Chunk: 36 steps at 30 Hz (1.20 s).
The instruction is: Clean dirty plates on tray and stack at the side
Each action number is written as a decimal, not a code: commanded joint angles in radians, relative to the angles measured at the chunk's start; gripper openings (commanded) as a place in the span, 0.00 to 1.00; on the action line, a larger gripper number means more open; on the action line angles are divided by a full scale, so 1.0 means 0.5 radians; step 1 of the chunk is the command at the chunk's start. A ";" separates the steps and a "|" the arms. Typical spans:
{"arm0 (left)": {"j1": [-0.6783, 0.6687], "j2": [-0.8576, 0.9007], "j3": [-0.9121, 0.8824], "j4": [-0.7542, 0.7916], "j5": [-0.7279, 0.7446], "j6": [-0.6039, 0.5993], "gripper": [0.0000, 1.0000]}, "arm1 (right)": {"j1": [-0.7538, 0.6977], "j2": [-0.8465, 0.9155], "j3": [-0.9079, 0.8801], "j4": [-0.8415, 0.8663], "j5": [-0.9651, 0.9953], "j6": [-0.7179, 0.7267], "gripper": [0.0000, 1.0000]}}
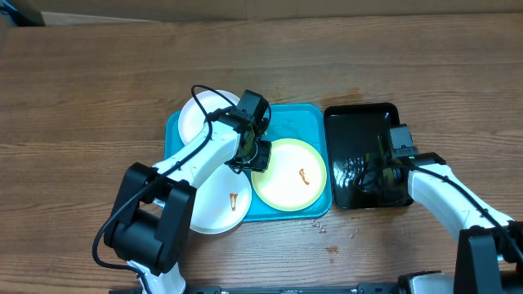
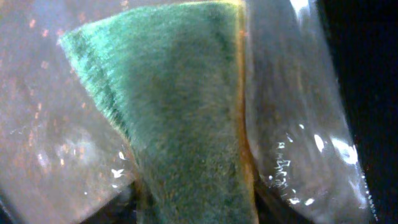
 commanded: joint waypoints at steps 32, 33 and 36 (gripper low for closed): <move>0.088 0.020 -0.069 0.240 -0.212 0.031 0.38 | 0.002 0.016 0.177 0.228 0.140 -0.074 0.67; 0.089 0.020 -0.069 0.237 -0.204 0.031 0.38 | 0.002 0.024 0.176 0.256 0.139 -0.081 0.66; 0.088 0.020 -0.069 0.227 -0.126 0.031 0.38 | 0.005 0.070 0.176 0.293 0.117 -0.088 0.65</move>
